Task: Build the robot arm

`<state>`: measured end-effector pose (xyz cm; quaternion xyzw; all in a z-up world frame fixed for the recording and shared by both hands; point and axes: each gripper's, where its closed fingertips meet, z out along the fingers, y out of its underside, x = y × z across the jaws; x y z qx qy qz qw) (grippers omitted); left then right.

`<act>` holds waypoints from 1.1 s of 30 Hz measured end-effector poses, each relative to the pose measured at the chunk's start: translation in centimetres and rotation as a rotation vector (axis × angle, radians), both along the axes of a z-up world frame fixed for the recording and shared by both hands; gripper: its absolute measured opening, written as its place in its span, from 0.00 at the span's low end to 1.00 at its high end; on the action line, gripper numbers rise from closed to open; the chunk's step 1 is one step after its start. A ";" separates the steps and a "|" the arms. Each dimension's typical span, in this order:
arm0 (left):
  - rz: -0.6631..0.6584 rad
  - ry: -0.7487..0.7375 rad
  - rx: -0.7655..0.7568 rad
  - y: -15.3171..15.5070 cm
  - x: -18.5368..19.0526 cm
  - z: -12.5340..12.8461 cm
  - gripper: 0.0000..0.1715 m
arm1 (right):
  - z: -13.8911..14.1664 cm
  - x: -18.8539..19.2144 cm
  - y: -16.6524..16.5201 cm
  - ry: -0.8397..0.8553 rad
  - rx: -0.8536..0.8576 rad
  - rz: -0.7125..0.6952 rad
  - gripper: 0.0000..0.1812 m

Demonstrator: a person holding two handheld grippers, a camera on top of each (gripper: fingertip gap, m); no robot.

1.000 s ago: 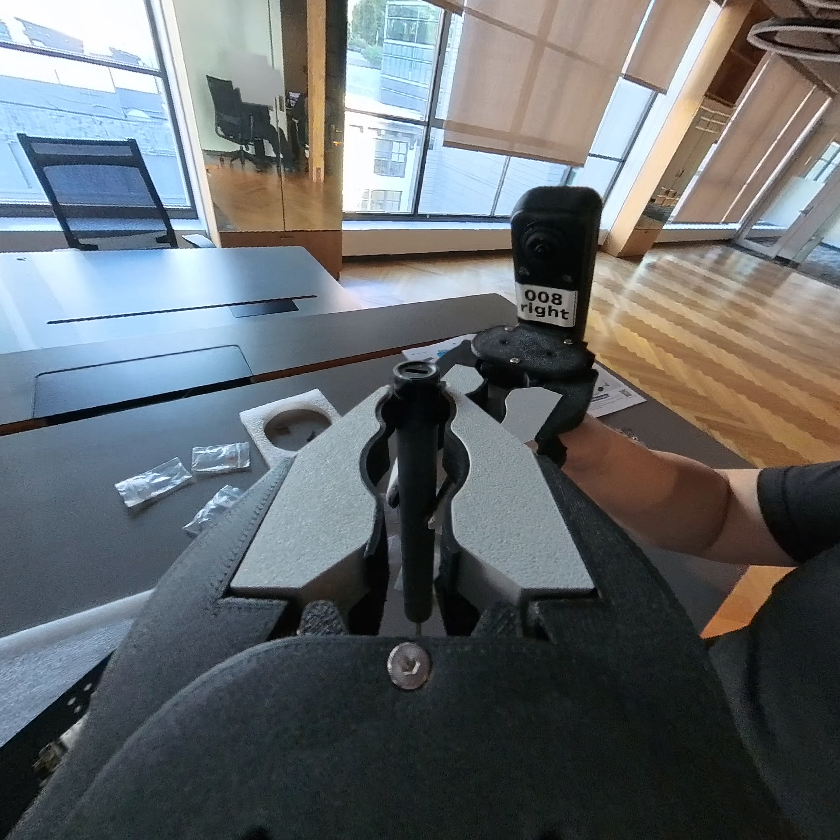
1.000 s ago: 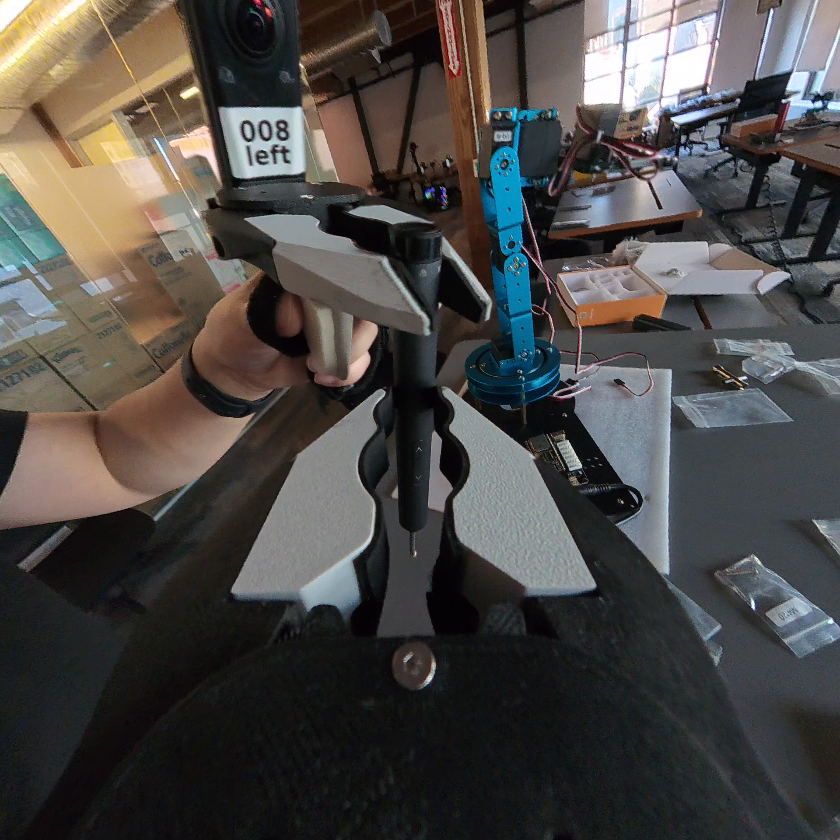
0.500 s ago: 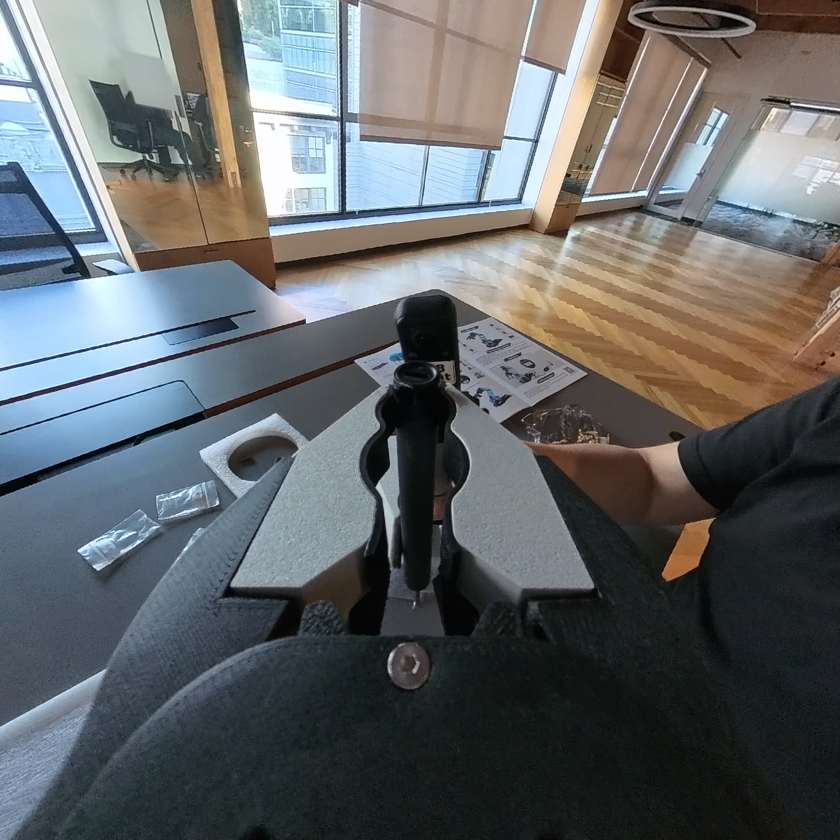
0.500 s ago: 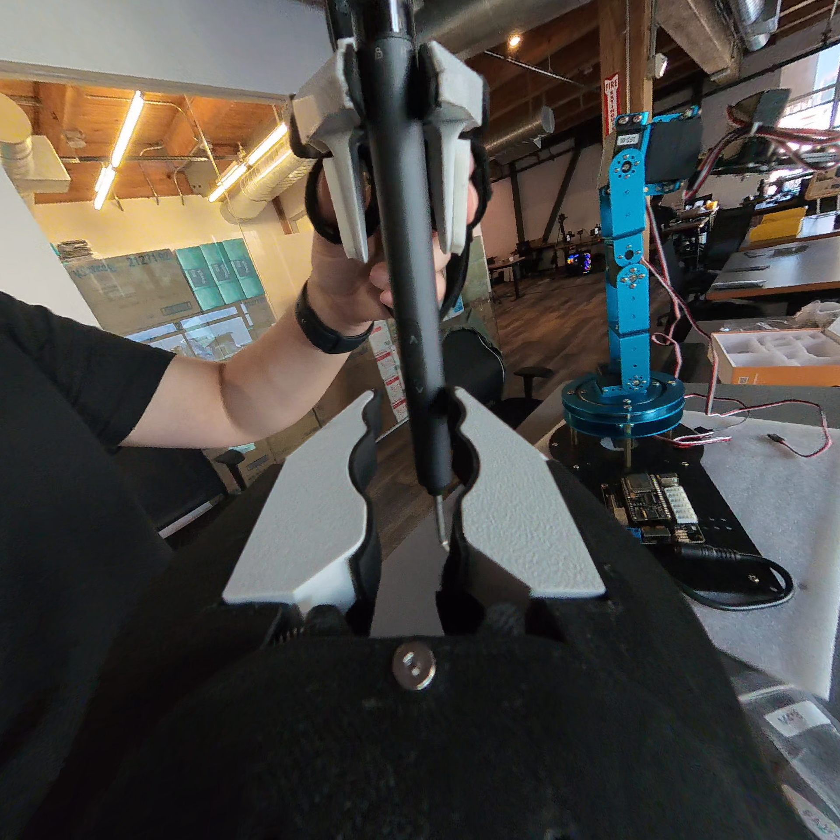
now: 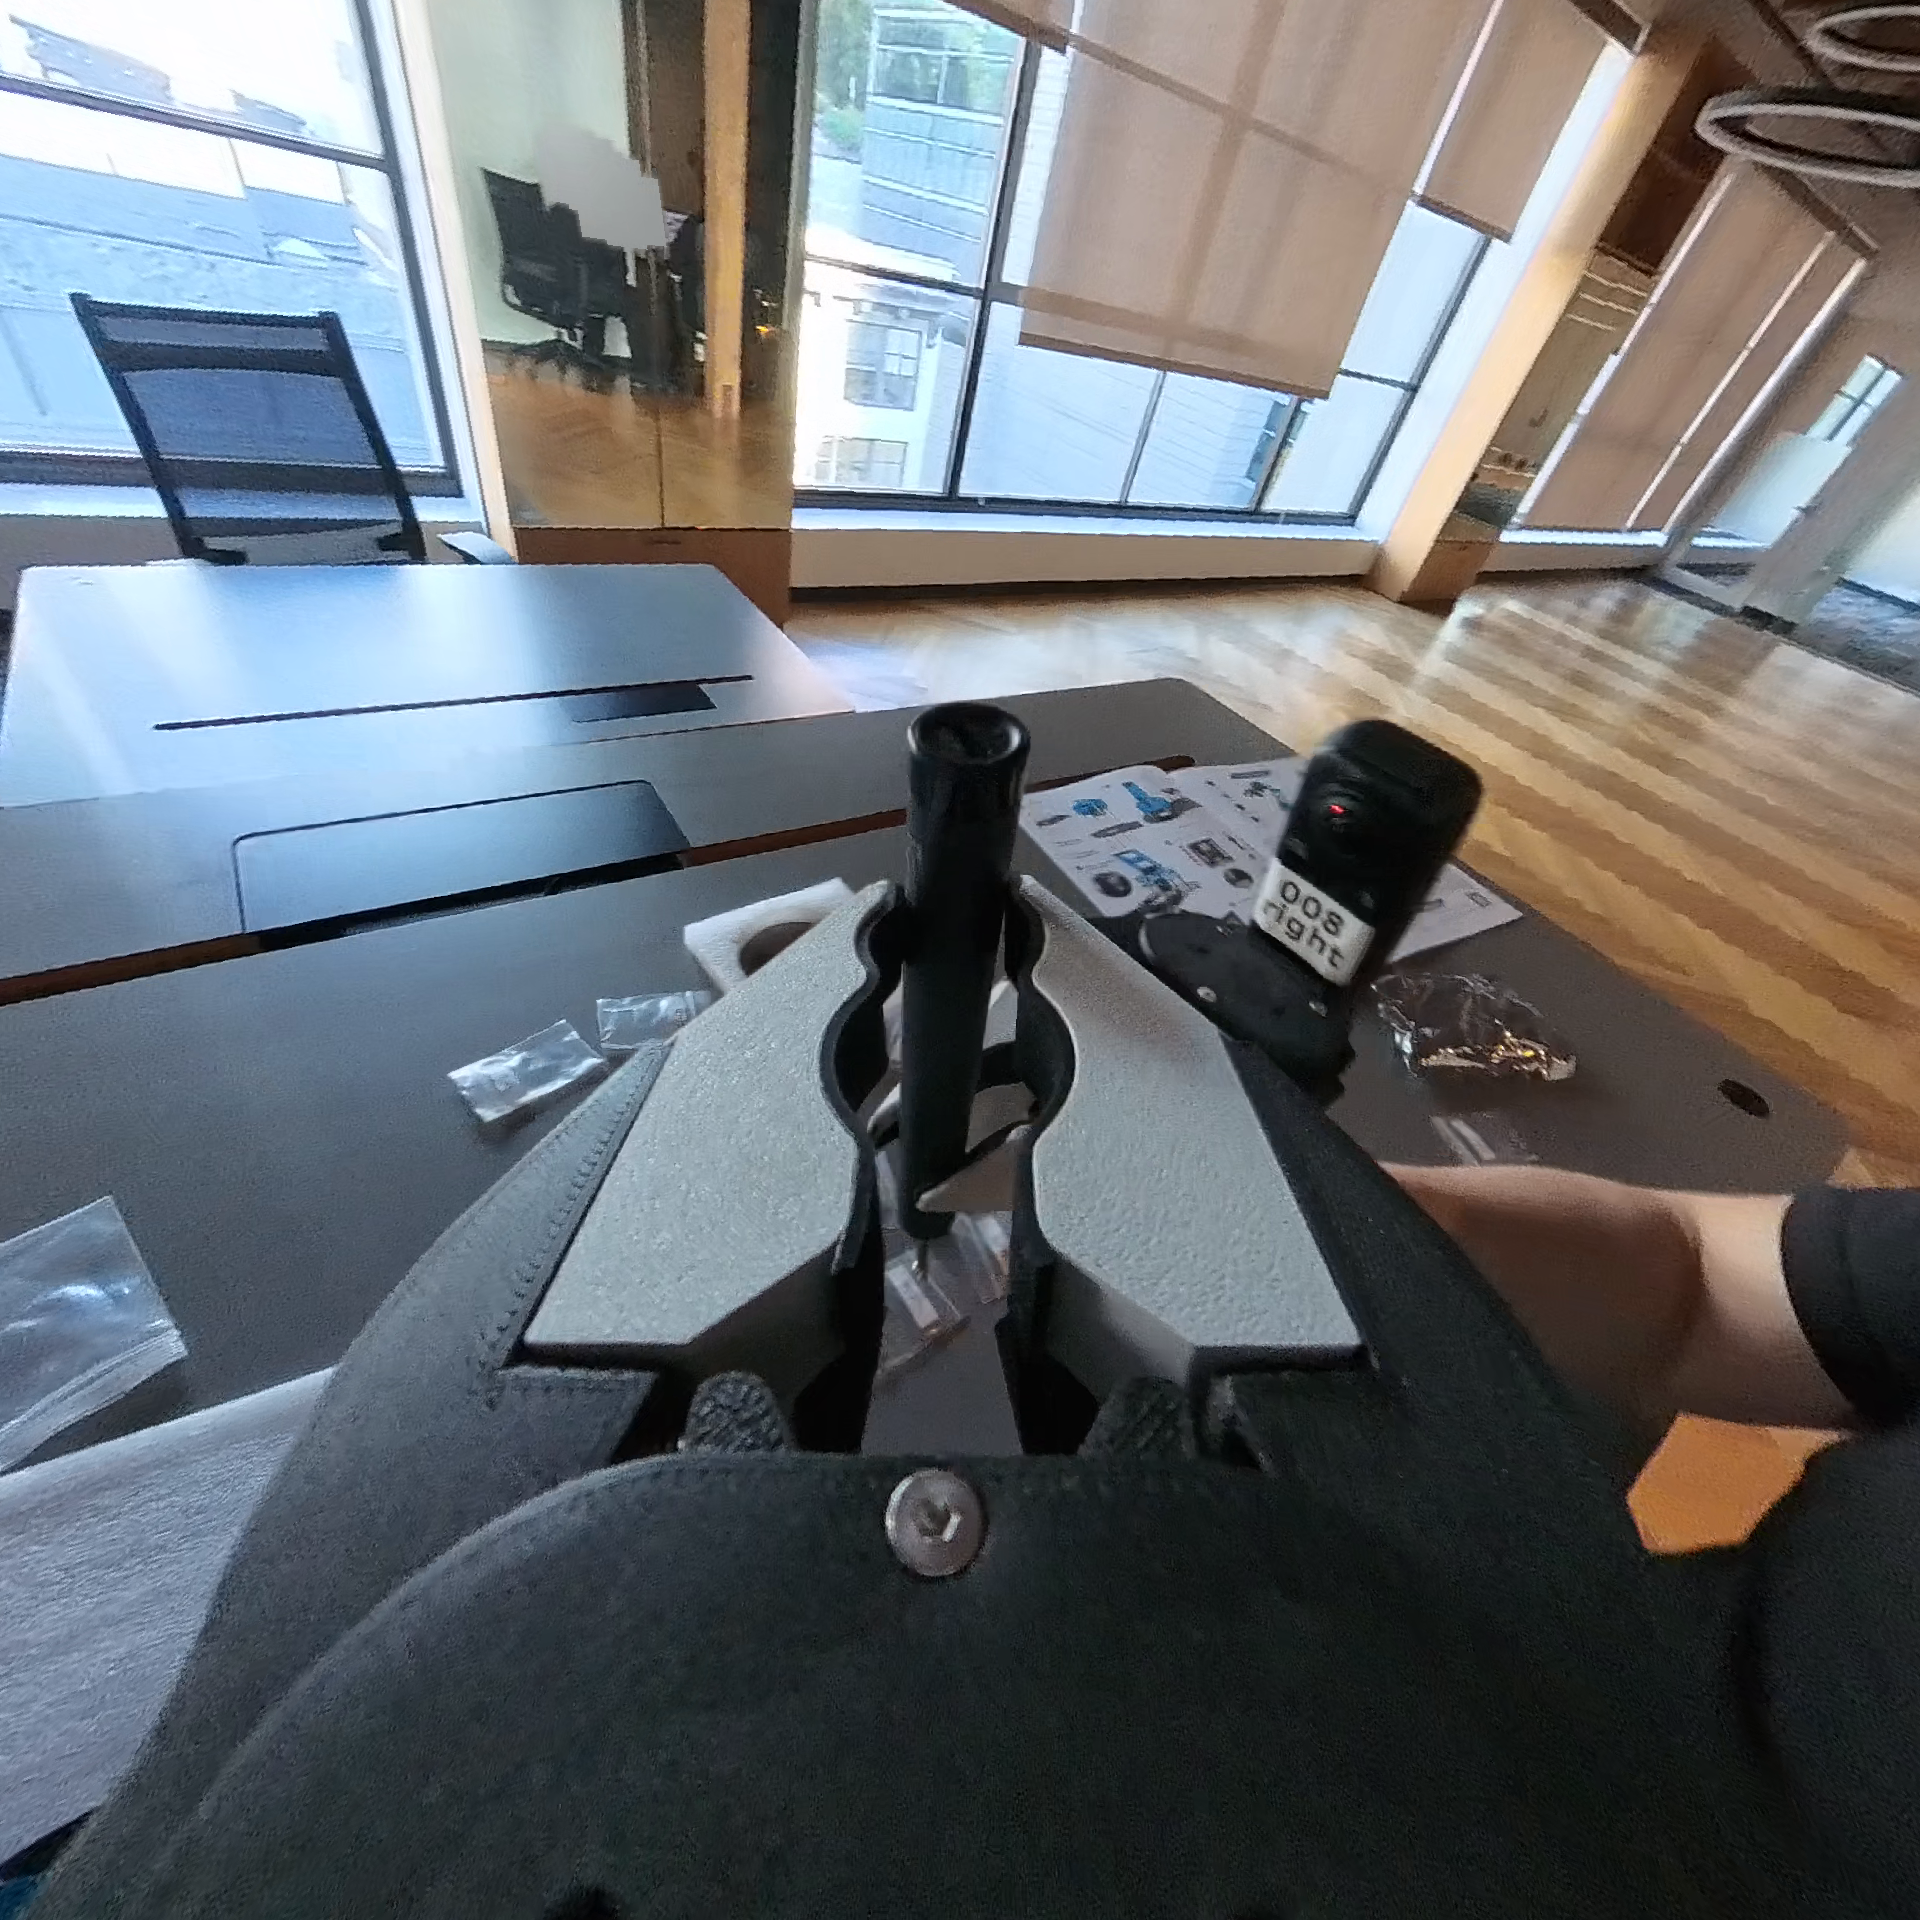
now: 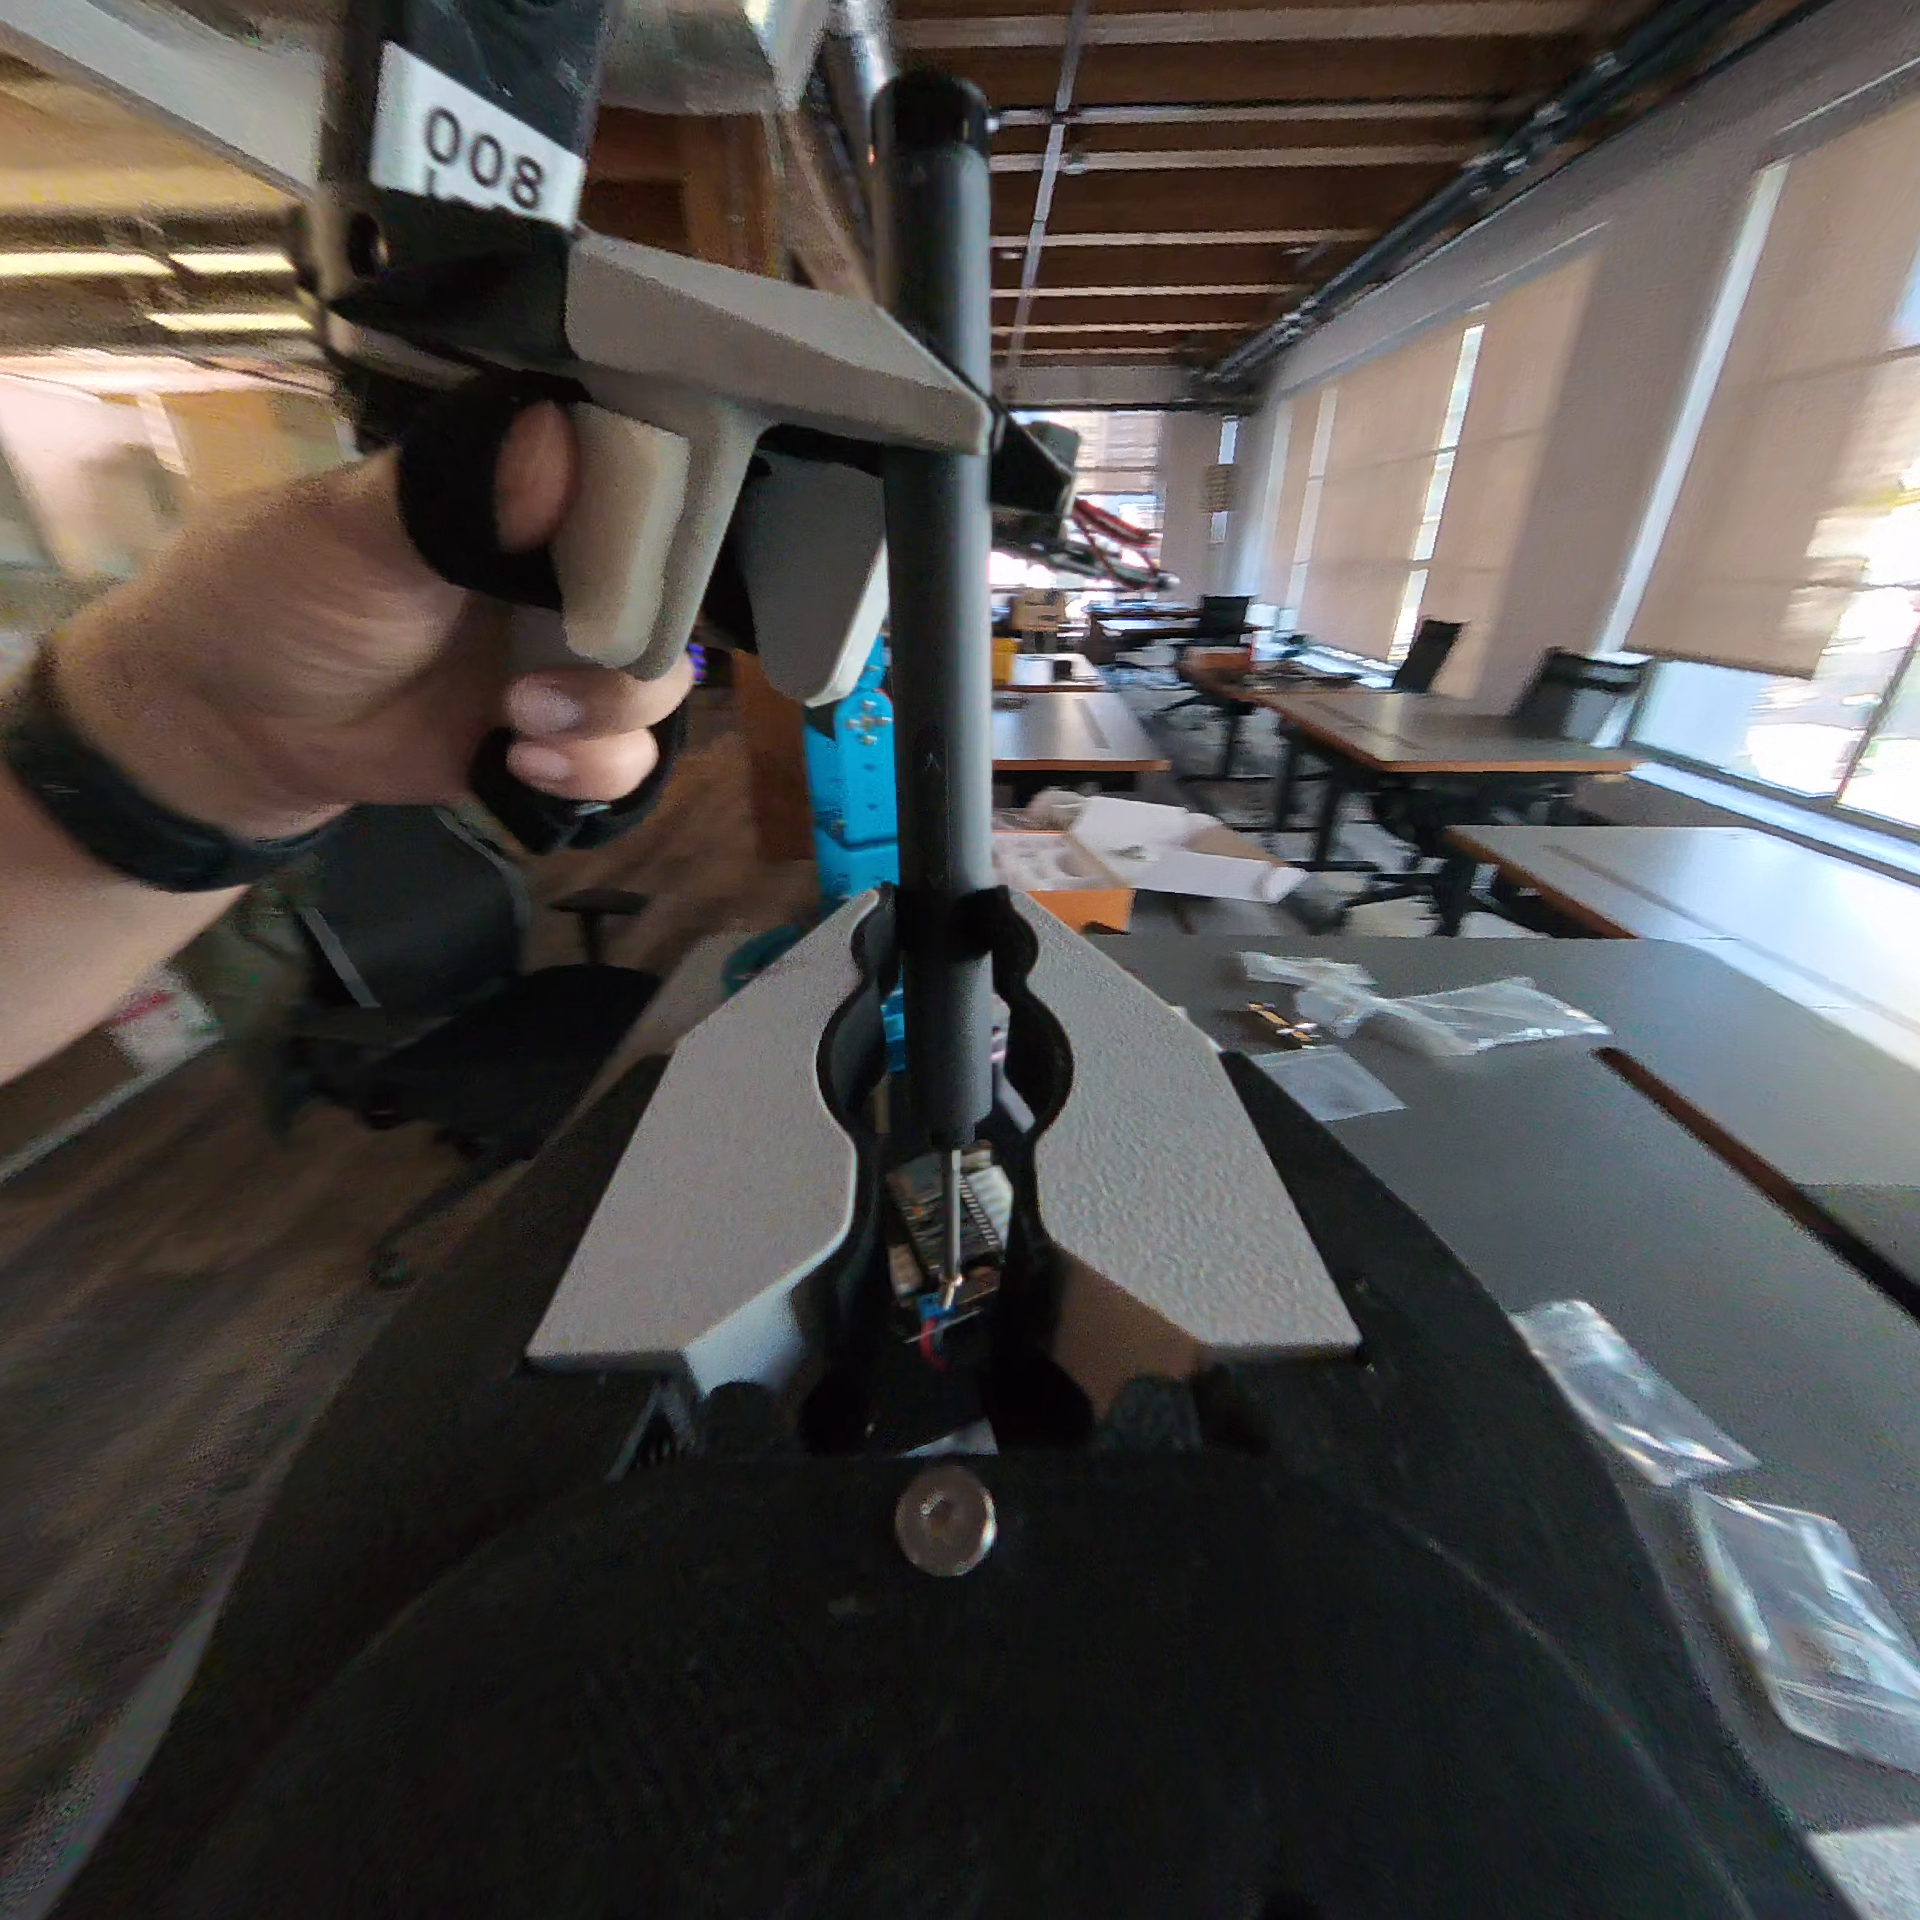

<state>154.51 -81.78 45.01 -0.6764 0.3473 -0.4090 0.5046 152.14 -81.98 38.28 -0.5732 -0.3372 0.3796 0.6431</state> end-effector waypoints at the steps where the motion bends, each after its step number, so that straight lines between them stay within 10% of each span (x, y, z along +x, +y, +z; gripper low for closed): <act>1: 0.012 -0.011 -0.001 0.6 -0.2 -0.2 0.10 | -0.2 -0.3 0.6 -0.017 0.019 -0.046 0.08; 13: 0.047 -0.003 -0.029 5.4 -1.0 -3.4 0.07 | -3.7 -2.3 4.9 -0.138 0.005 -0.210 0.08; 29: -0.099 0.203 0.032 6.1 -0.8 -5.5 0.06 | -6.5 -2.9 4.1 -0.184 -0.227 0.468 0.25; 33: -0.150 0.232 0.054 5.9 -0.7 -5.8 0.05 | -6.4 -3.2 4.5 -0.160 -0.187 0.517 0.15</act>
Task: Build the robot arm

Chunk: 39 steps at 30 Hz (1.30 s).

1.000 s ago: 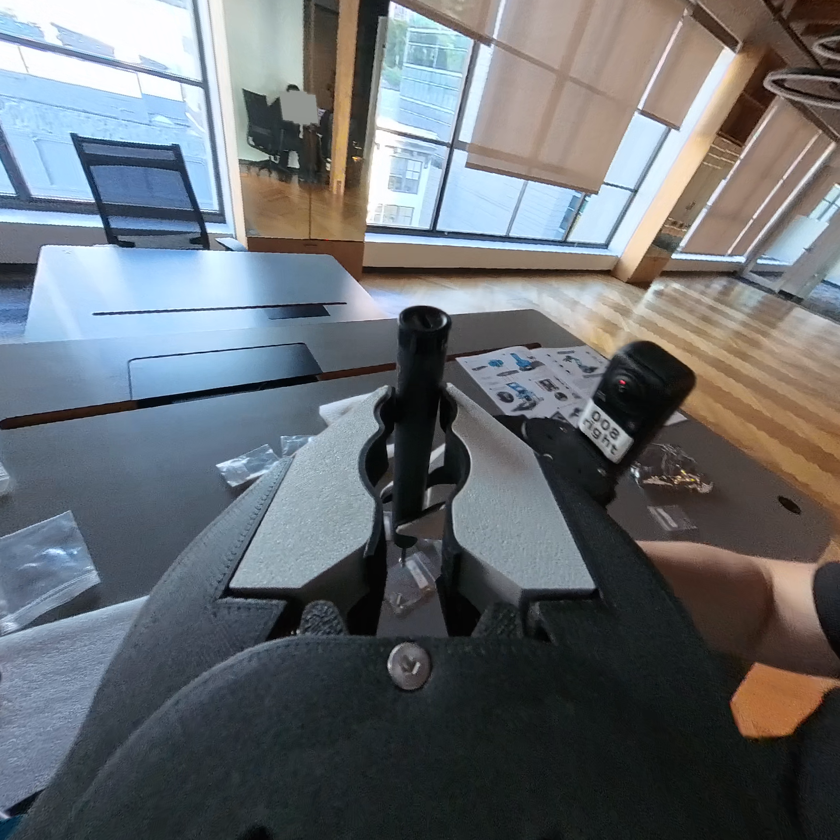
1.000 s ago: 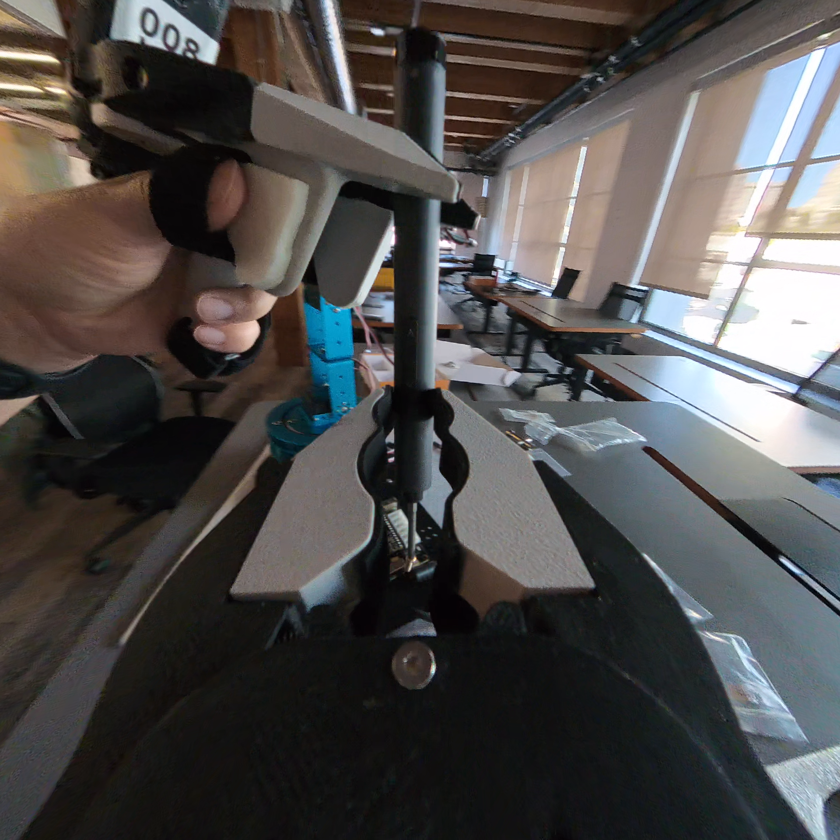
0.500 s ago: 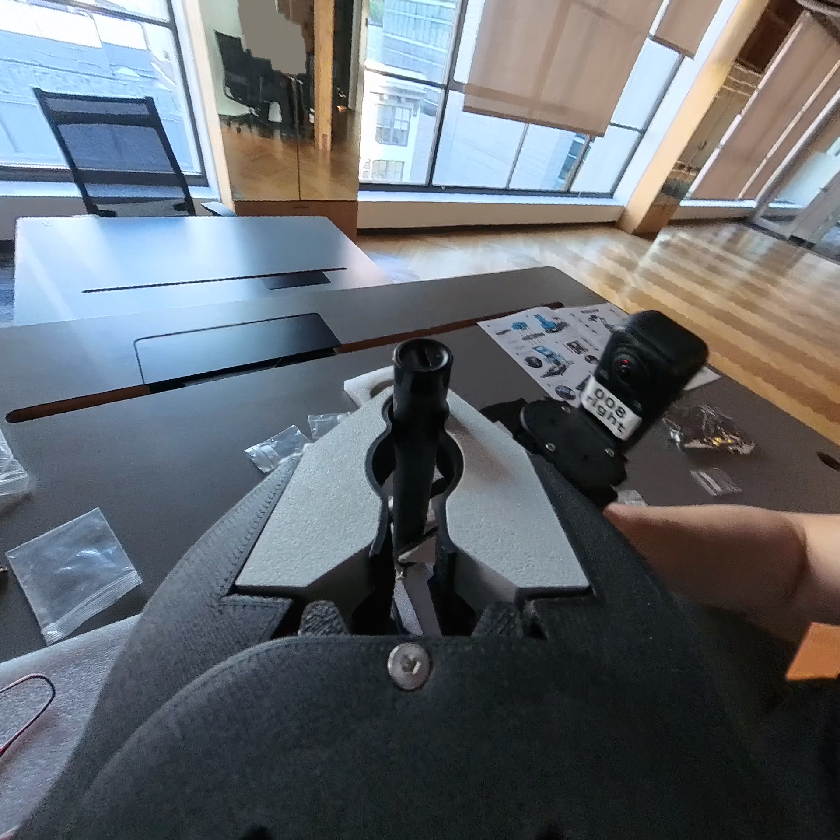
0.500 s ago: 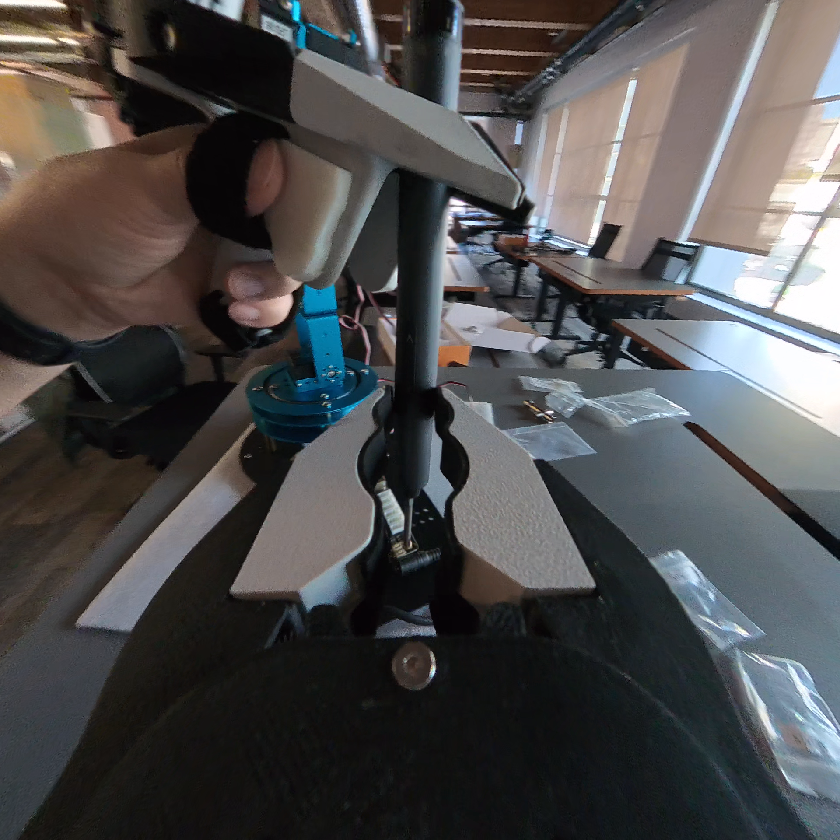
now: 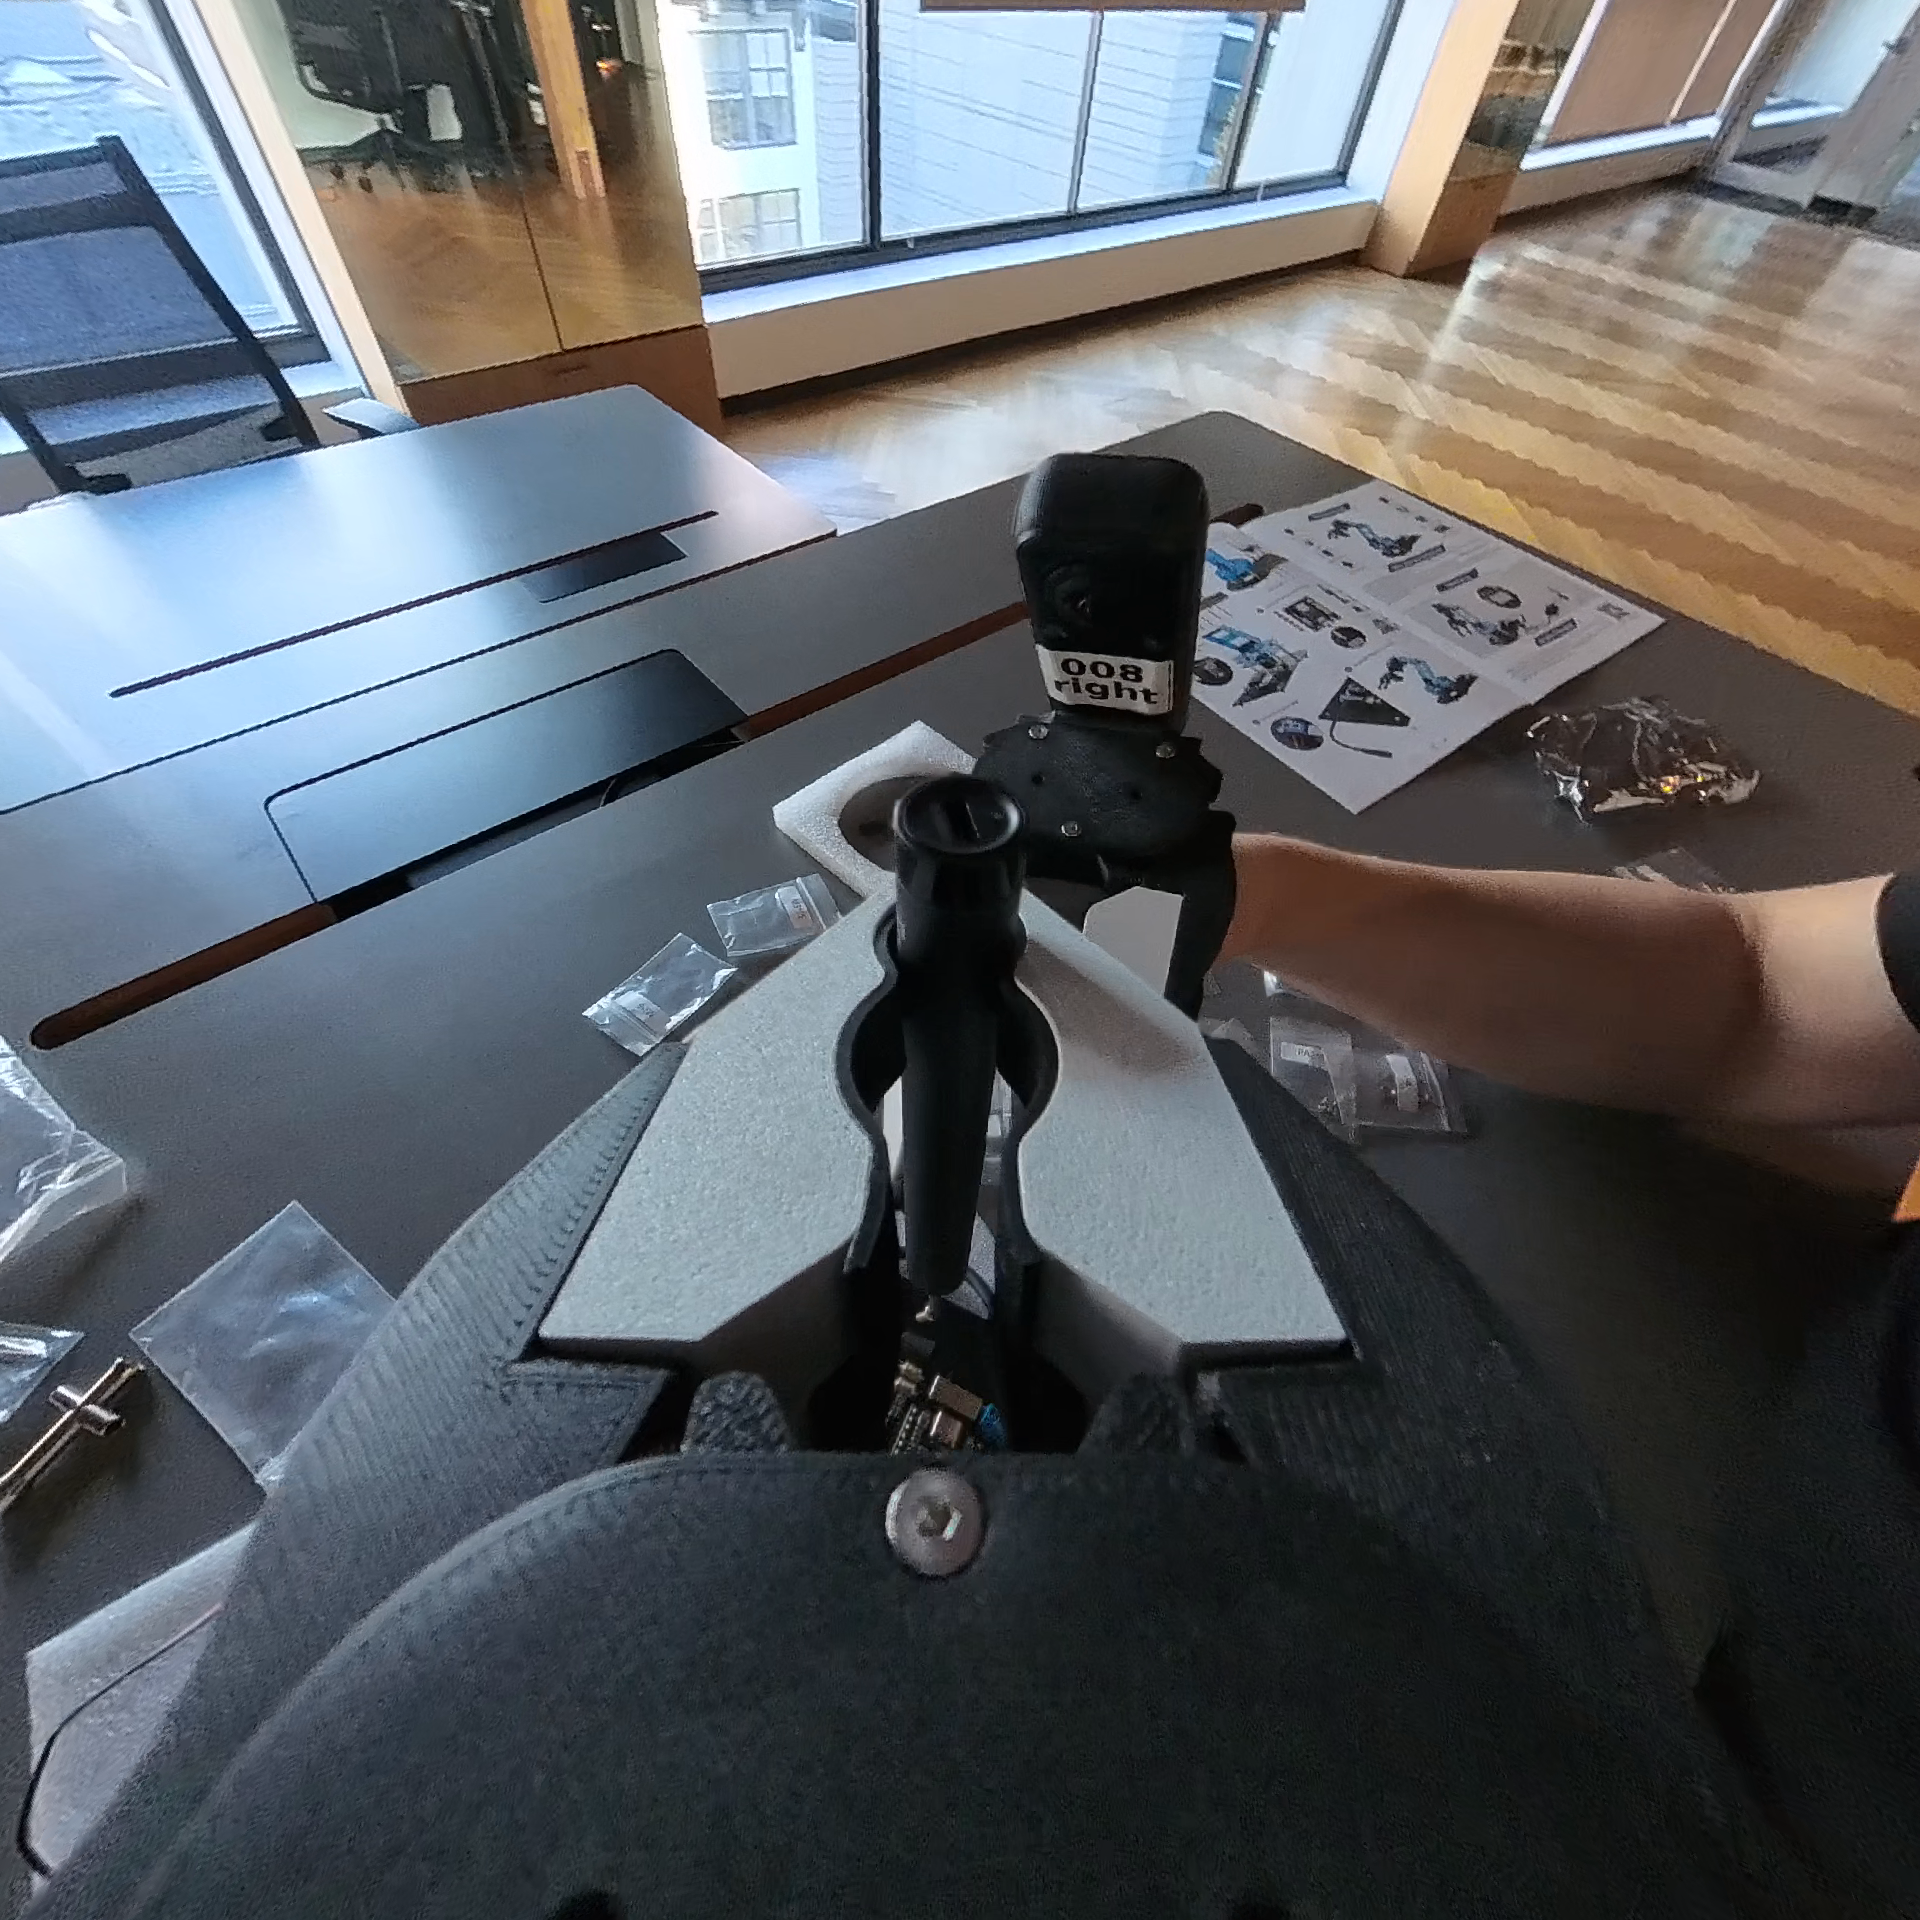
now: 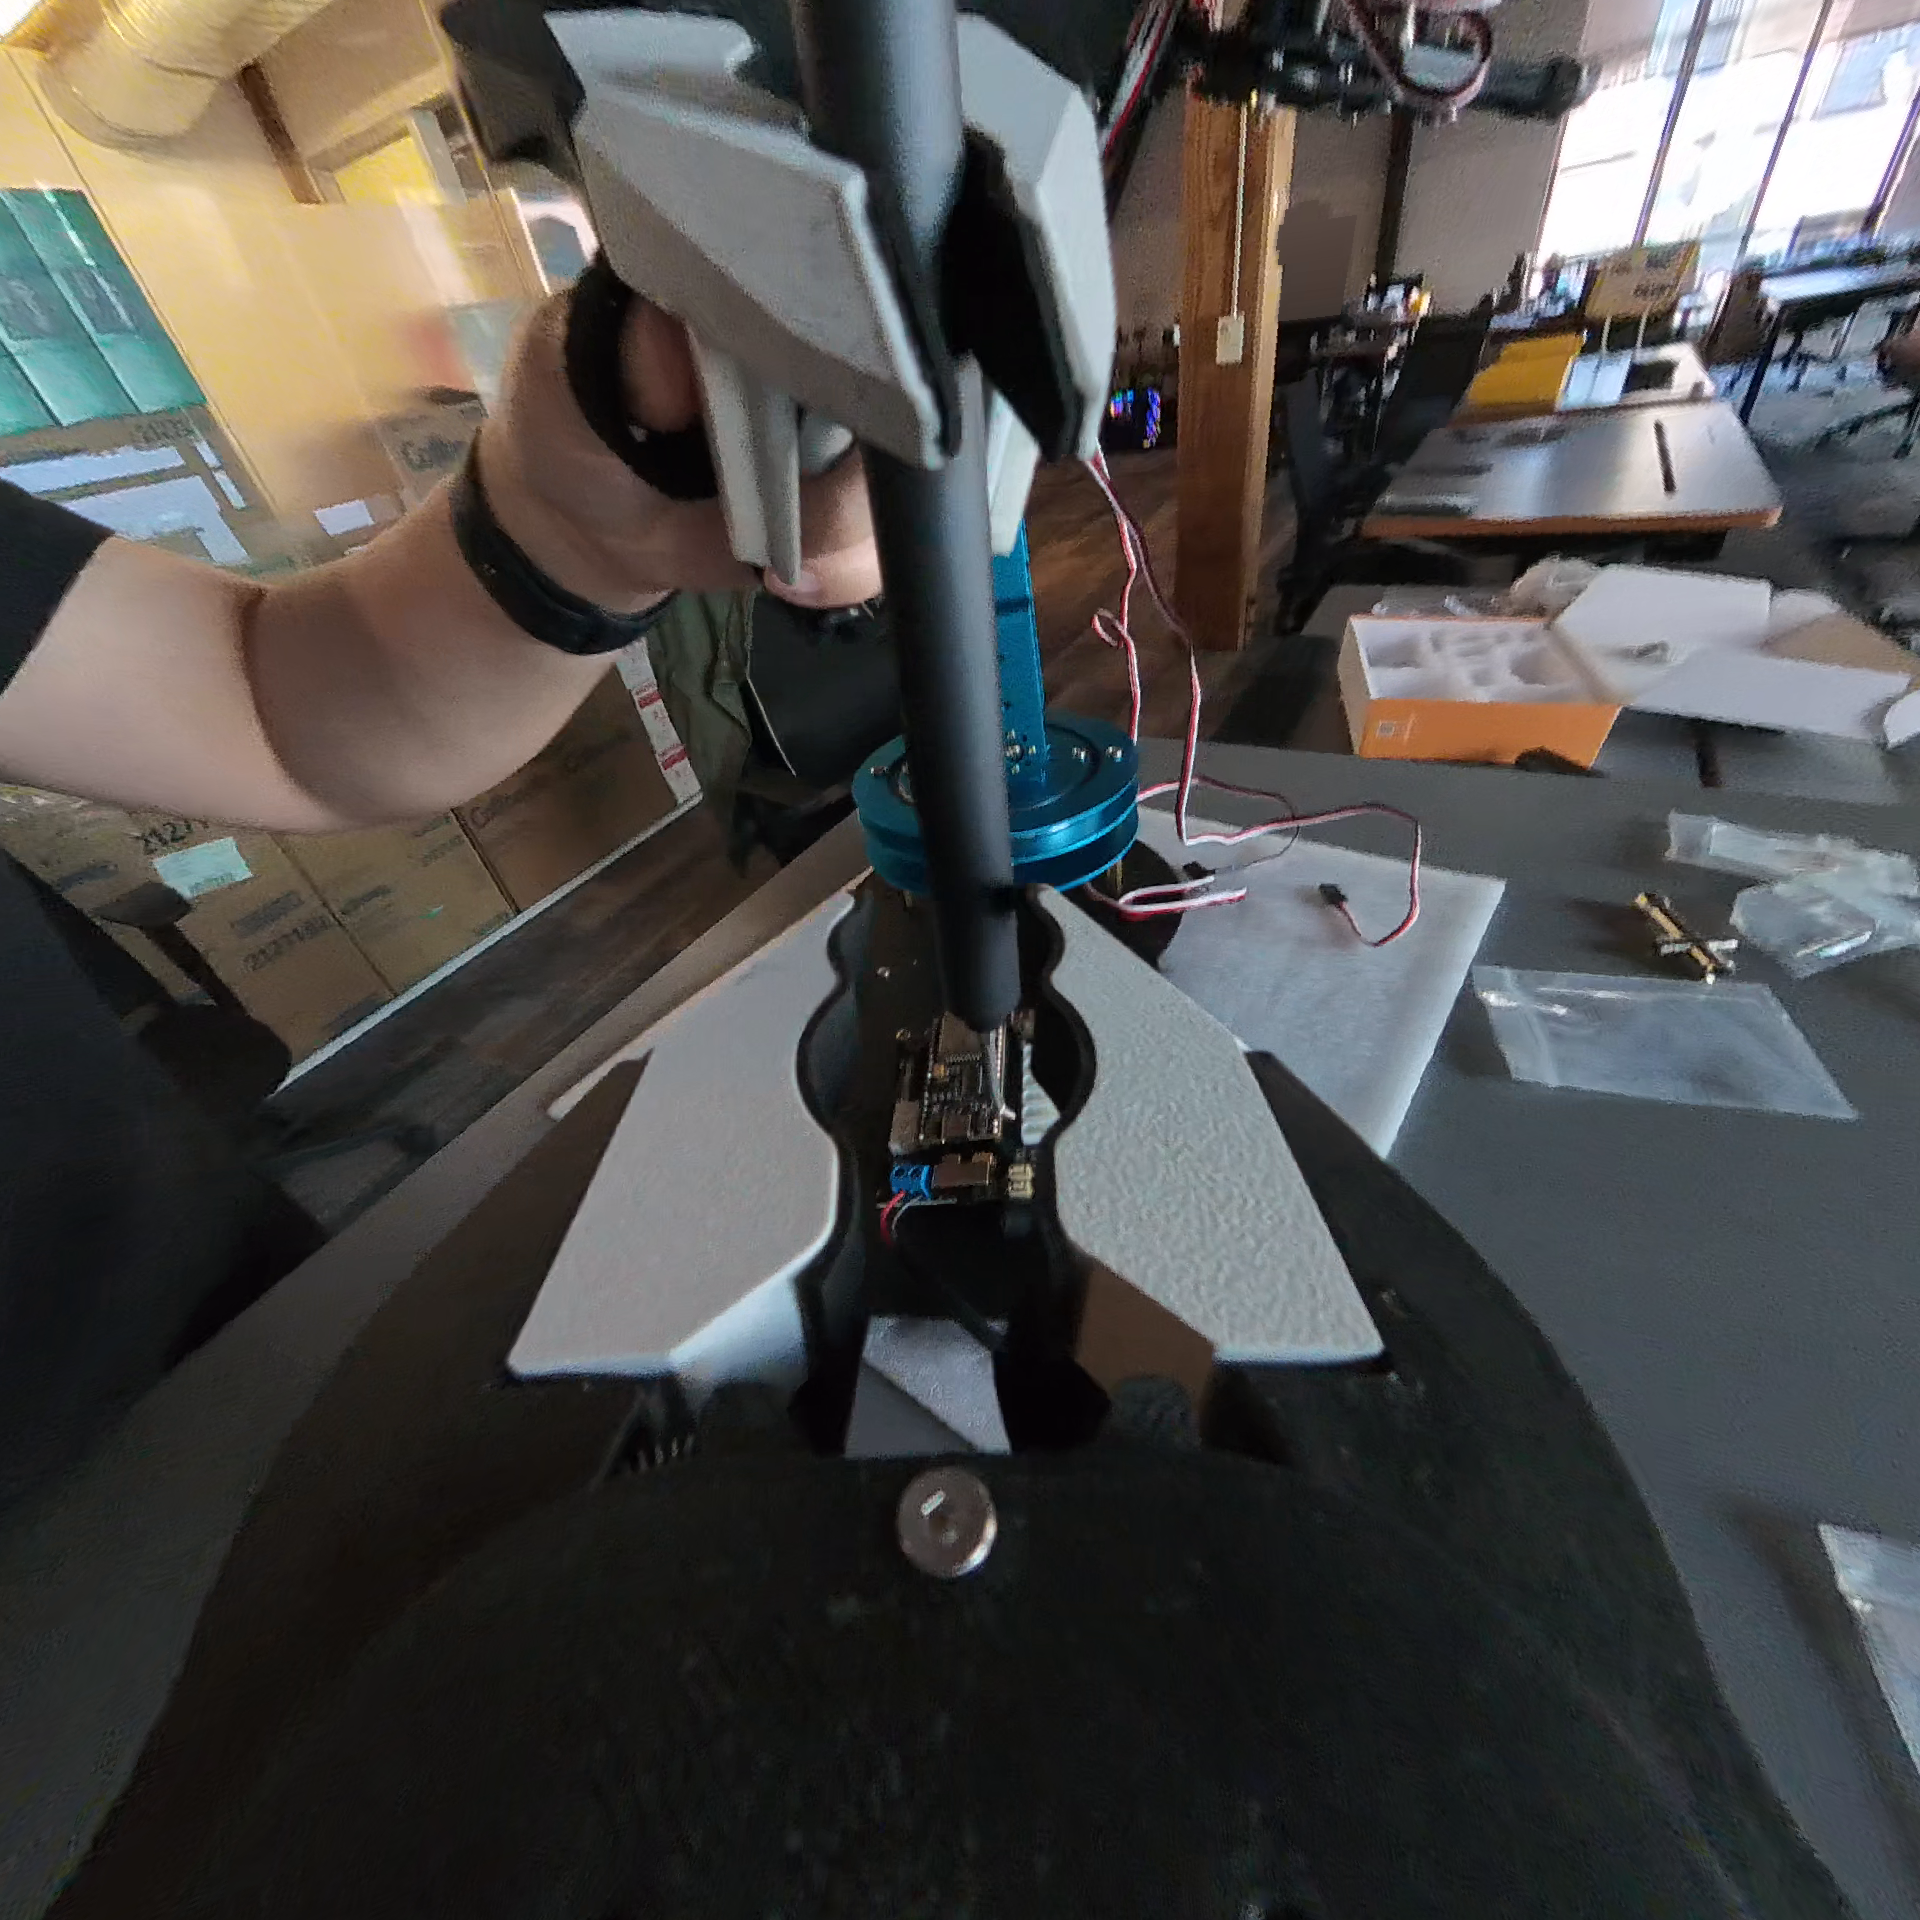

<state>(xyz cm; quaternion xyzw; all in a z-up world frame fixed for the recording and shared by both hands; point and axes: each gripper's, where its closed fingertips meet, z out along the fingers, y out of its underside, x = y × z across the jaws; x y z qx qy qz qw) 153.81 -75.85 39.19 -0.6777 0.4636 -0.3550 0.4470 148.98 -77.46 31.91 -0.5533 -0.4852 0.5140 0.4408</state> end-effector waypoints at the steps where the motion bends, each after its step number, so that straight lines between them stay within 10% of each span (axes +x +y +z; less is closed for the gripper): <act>1: -0.011 0.000 -0.002 0.0 0.0 0.0 0.05 | 0.2 0.0 0.0 0.013 0.009 0.002 0.14; 39: 0.013 -0.056 -0.005 1.8 -1.2 -3.5 0.05 | -4.8 -2.2 2.0 -0.168 0.082 -0.089 0.09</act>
